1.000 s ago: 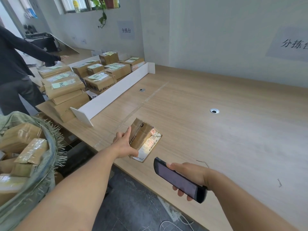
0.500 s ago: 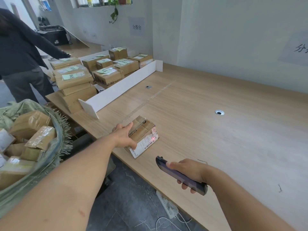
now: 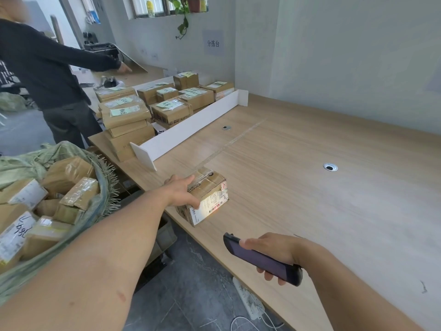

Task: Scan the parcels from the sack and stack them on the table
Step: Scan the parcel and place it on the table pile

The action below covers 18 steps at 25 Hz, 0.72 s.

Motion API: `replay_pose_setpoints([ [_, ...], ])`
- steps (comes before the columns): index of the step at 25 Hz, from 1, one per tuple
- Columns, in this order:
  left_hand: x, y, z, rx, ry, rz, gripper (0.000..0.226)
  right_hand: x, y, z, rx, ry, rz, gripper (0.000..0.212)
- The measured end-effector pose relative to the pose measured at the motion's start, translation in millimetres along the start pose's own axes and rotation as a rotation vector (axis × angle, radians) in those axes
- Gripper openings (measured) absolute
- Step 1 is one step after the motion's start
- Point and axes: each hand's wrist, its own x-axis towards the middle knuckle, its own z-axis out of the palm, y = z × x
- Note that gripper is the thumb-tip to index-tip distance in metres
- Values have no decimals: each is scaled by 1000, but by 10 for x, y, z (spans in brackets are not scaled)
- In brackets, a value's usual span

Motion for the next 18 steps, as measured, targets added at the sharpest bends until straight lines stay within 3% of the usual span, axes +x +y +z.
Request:
replay_pose_setpoints([
  [6, 22, -28, -20, 6, 15, 3, 105, 24, -28, -13, -14, -53, -10, 58],
  [12, 87, -4, 1, -62, -1, 0, 101, 68, -66, -12, -38, -105, -18, 87],
  [18, 157, 3, 17, -138, -21, -5, 101, 59, -87, -67, -23, -86, -21, 86],
])
